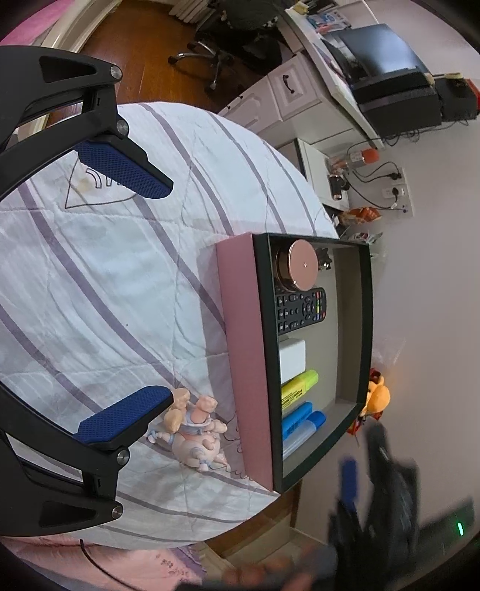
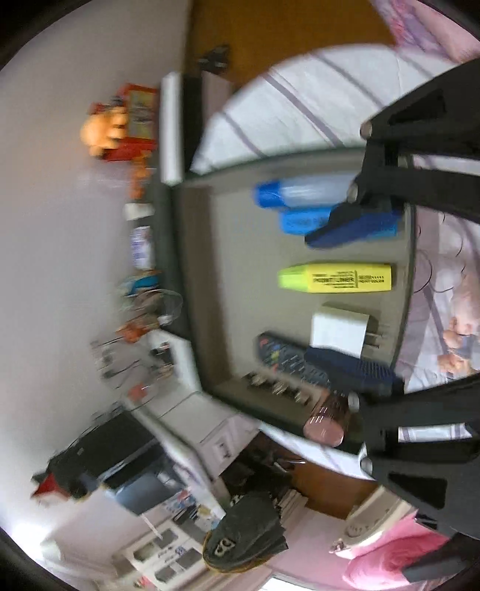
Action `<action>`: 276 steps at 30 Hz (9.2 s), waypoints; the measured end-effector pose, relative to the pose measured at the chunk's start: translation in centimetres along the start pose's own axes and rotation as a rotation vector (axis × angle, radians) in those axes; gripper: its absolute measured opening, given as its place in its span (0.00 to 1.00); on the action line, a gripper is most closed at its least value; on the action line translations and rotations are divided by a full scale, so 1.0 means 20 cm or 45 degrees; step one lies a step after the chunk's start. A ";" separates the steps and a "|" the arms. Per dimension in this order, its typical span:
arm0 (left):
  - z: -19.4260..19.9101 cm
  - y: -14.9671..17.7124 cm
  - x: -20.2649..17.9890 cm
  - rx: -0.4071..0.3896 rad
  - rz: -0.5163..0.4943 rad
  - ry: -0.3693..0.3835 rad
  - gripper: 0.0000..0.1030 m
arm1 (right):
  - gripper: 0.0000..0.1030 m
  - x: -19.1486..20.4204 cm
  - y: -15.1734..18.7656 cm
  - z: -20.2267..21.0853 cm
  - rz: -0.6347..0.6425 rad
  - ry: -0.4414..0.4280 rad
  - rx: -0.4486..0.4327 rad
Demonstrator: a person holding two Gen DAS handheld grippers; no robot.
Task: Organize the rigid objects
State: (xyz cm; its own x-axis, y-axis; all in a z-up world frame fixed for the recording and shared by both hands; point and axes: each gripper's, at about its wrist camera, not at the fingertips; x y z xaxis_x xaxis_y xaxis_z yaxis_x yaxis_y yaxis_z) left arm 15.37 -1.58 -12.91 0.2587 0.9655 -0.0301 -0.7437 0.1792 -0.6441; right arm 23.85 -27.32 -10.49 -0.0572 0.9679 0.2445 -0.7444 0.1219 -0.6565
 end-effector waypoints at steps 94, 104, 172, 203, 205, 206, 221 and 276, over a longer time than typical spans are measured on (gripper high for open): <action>-0.06 0.11 -0.53 0.131 -0.575 0.283 1.00 | 0.78 -0.17 0.97 0.29 0.262 -0.023 0.149; -0.08 0.16 -0.57 0.239 -0.459 0.488 0.53 | 0.78 -0.22 0.92 0.28 0.237 0.026 0.161; 0.03 -0.41 -0.35 -0.028 -0.090 0.120 0.41 | 0.78 -0.27 0.53 0.45 0.204 -0.099 -0.098; -0.93 -1.02 -0.36 0.163 0.131 0.112 0.41 | 0.78 -0.38 0.06 -0.10 0.181 -0.188 -0.069; -0.95 -1.03 -0.36 0.171 0.142 0.105 0.41 | 0.78 -0.37 0.06 -0.10 0.186 -0.189 -0.071; -0.95 -1.03 -0.36 0.173 0.138 0.100 0.41 | 0.78 -0.37 0.06 -0.10 0.187 -0.192 -0.063; -0.83 -1.00 -0.33 0.206 0.263 0.166 0.85 | 0.78 -0.36 0.10 -0.02 0.201 -0.176 -0.053; -0.01 -0.67 -0.05 -0.050 0.161 -0.113 1.00 | 1.00 0.09 -0.10 0.16 0.246 0.085 0.021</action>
State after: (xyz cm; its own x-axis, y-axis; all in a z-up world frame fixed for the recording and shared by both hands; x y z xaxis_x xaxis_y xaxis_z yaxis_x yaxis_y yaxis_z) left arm 25.22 -4.96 -4.30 0.1079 0.9931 -0.0466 -0.7417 0.0493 -0.6690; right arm 23.09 -26.41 -6.50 -0.1566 0.9854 0.0670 -0.7349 -0.0709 -0.6745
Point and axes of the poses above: each gripper's, at about its wrist camera, not at the fingertips, and z roughly against the way its jaws point, x to its left, y to its underside, and after that the axes turned 2 degrees about z, right-handed
